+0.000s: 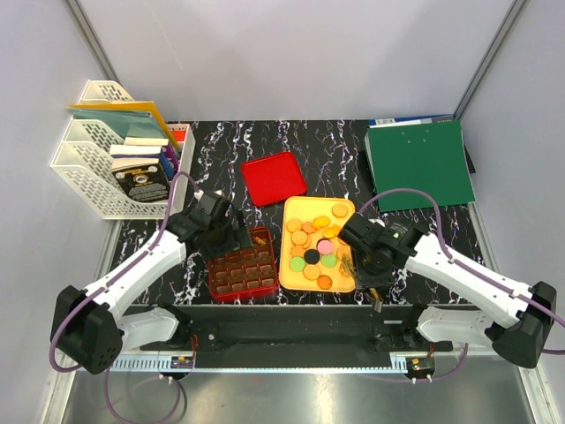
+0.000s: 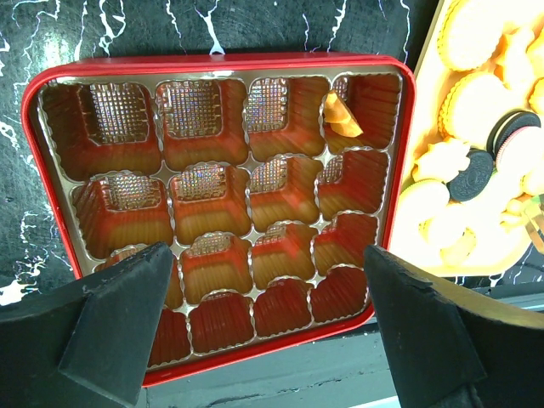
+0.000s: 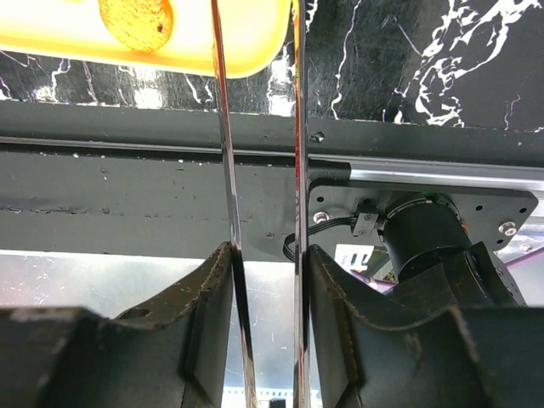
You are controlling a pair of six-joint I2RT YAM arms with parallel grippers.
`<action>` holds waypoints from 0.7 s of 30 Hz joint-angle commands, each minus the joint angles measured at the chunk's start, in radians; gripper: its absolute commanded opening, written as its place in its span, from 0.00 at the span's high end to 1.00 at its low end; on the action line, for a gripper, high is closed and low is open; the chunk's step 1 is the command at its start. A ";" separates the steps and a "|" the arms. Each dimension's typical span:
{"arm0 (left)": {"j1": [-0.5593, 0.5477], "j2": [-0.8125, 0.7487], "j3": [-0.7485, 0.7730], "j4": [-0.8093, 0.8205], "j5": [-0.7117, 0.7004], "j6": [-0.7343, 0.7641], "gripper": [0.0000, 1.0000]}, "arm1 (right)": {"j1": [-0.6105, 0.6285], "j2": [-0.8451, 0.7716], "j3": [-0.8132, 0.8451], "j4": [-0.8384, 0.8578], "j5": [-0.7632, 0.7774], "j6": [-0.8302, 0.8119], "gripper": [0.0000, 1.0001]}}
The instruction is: Pack the cookies
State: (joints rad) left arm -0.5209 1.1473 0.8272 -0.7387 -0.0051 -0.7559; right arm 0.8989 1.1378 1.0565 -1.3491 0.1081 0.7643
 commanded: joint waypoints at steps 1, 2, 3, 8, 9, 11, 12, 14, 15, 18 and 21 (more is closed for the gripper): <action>-0.004 -0.015 0.013 0.032 -0.001 0.018 0.01 | 0.012 0.017 0.025 -0.186 -0.010 -0.008 0.60; -0.004 -0.018 0.015 0.032 -0.001 0.018 0.01 | 0.012 0.023 0.040 -0.189 -0.008 -0.011 0.62; -0.004 -0.023 0.016 0.032 0.001 0.018 0.01 | 0.014 0.027 0.049 -0.193 -0.004 -0.010 0.66; -0.004 -0.027 0.036 0.027 0.001 0.017 0.01 | 0.018 0.053 0.111 -0.216 -0.002 -0.026 0.55; -0.005 -0.029 0.039 0.027 -0.001 0.017 0.01 | 0.021 0.056 0.115 -0.217 -0.005 -0.029 0.53; -0.005 -0.029 0.049 0.025 -0.001 0.017 0.01 | 0.024 0.059 0.117 -0.219 -0.022 -0.034 0.51; -0.004 -0.031 0.050 0.025 -0.001 0.015 0.01 | 0.026 0.060 0.114 -0.220 -0.025 -0.036 0.51; -0.005 -0.029 0.050 0.025 -0.001 0.010 0.01 | 0.029 0.059 0.096 -0.219 -0.036 -0.037 0.50; -0.005 -0.027 0.050 0.028 -0.001 0.010 0.01 | 0.031 0.057 0.089 -0.219 -0.039 -0.039 0.50; -0.004 -0.023 0.046 0.027 -0.001 0.010 0.01 | 0.037 0.056 0.071 -0.208 -0.059 -0.037 0.50; -0.005 -0.018 0.046 0.027 -0.001 0.012 0.01 | 0.041 0.059 0.047 -0.205 -0.064 -0.040 0.51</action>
State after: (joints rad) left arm -0.5217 1.1465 0.8375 -0.7387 -0.0051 -0.7559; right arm 0.9234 1.1961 1.1236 -1.3506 0.0666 0.7334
